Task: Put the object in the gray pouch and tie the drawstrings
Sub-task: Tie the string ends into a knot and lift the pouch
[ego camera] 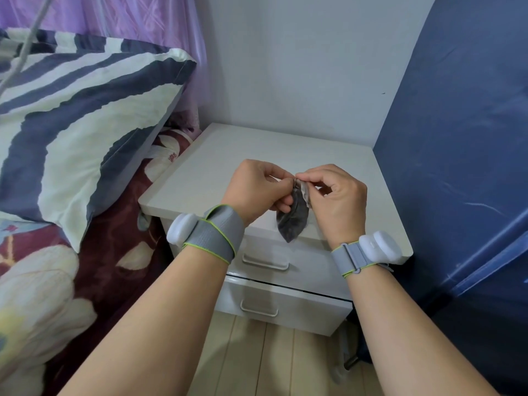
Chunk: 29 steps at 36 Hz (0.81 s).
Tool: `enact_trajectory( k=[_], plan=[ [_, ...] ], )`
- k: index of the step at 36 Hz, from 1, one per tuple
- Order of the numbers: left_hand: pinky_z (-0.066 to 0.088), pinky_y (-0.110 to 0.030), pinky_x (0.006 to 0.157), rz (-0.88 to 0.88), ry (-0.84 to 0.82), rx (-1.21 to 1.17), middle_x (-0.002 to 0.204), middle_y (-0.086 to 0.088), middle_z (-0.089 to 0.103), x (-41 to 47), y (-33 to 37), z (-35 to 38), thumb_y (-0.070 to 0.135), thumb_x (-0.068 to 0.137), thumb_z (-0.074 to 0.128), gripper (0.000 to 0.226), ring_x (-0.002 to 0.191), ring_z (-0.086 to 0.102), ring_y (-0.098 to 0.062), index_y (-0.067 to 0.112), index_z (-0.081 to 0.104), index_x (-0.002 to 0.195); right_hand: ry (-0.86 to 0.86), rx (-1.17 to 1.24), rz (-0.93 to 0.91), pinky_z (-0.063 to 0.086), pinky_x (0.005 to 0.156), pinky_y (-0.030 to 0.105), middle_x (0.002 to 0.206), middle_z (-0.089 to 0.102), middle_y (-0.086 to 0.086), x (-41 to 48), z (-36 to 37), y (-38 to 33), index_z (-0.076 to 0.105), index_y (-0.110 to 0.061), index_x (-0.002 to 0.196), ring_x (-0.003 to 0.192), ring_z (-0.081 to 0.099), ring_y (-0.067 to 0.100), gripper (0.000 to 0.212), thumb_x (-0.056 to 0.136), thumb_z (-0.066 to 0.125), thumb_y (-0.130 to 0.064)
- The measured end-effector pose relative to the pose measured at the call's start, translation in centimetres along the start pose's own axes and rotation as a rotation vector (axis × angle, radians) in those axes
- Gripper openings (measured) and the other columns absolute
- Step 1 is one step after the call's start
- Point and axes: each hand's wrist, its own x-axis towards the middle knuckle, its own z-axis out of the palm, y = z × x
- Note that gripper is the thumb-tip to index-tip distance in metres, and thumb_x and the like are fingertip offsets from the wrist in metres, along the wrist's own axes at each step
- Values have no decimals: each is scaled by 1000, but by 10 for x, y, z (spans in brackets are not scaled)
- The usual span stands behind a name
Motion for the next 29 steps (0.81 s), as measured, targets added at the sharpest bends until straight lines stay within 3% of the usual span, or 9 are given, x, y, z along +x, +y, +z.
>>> enact_trajectory(
  k=[5,9,11,15,23,29],
  plan=[
    [49,-20,49,33,98,46,56,-3,69,-2,-1,5,9,82,65,9,48,66,-15,10,73,77,-67,39,32,51,65,14,78,70,-4,3,-5,1,79,-12,81,73,65,8,10,78,73,-3],
    [61,-37,69,79,201,160,64,6,71,1,-8,4,26,70,70,6,60,69,-18,27,75,66,-119,70,57,54,68,18,79,72,0,4,-10,3,78,-13,80,73,68,9,12,77,74,-2],
    [61,-38,72,85,201,191,60,10,70,0,-7,3,27,69,69,7,63,70,-18,28,76,67,-147,87,79,55,69,21,79,72,-2,5,-12,3,78,-15,80,73,69,9,14,77,74,-2],
    [62,-37,72,98,227,194,64,6,74,-3,-7,2,21,69,67,10,63,72,-15,23,77,69,-190,96,133,57,70,28,77,73,-5,5,-14,6,78,-19,80,72,69,12,15,78,75,-4],
    [63,-37,71,86,208,151,64,-1,75,-2,-8,-1,12,73,67,13,62,73,-17,19,78,72,-213,85,184,58,72,29,77,74,-3,4,-17,4,78,-17,79,71,70,13,13,79,75,-5],
    [63,-38,73,53,212,123,59,-2,74,-1,-11,-2,13,71,66,11,65,73,-20,17,77,70,-208,112,257,52,71,14,74,73,-12,3,-17,4,78,-21,80,71,70,3,12,79,76,-9]
  ],
)
